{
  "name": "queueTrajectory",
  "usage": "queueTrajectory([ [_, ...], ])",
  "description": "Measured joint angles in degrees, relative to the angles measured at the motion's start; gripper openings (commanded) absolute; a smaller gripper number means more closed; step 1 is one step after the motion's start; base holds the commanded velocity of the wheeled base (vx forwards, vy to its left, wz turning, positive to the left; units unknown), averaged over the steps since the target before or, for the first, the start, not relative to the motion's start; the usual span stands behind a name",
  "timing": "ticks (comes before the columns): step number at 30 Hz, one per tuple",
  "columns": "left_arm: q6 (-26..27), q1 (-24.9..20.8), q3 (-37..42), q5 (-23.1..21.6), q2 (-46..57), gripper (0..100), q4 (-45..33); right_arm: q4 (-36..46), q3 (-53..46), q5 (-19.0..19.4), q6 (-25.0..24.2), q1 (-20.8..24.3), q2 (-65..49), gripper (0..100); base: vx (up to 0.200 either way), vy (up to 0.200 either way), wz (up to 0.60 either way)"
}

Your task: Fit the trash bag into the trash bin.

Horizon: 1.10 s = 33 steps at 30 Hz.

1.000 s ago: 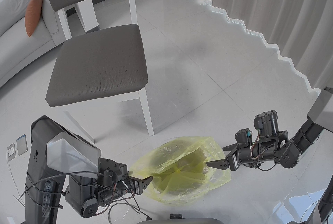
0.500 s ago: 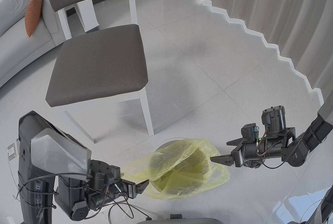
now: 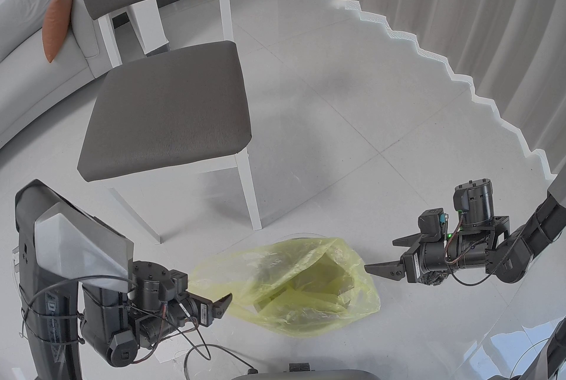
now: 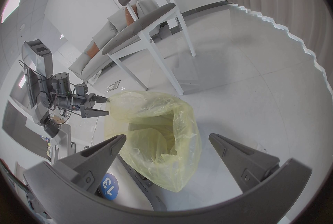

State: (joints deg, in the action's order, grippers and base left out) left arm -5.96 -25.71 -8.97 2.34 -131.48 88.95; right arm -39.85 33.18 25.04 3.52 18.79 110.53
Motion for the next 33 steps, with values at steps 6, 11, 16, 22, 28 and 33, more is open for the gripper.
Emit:
queueTrajectory([
  [6,2.51,2.23,0.44,2.47,-0.88,100,-0.02,-0.02,-0.39,-0.02,0.06,-0.18,-0.33,100,0.000,0.000,0.00],
  [11,-5.03,-2.97,-3.15,1.67,-1.66,100,0.05,-0.02,-0.61,-0.02,0.09,0.00,-0.39,100,0.000,0.000,0.00],
  [16,-11.69,-7.56,-6.96,0.80,-3.94,100,0.02,0.20,-0.83,-0.02,0.11,0.30,-0.34,100,0.000,0.000,0.00],
  [22,-12.73,-7.33,-8.11,0.78,-5.73,100,0.02,0.39,-0.48,-0.02,0.13,0.59,0.09,100,0.000,0.000,0.00],
  [28,-14.68,-0.88,-4.14,-2.24,-3.78,100,0.05,0.26,-0.37,-0.02,0.15,1.24,0.40,100,0.000,0.000,0.00],
  [33,-20.00,1.88,-3.18,-6.00,-2.68,100,0.05,0.26,-0.41,0.00,0.09,1.44,0.41,100,0.000,0.000,0.00],
])
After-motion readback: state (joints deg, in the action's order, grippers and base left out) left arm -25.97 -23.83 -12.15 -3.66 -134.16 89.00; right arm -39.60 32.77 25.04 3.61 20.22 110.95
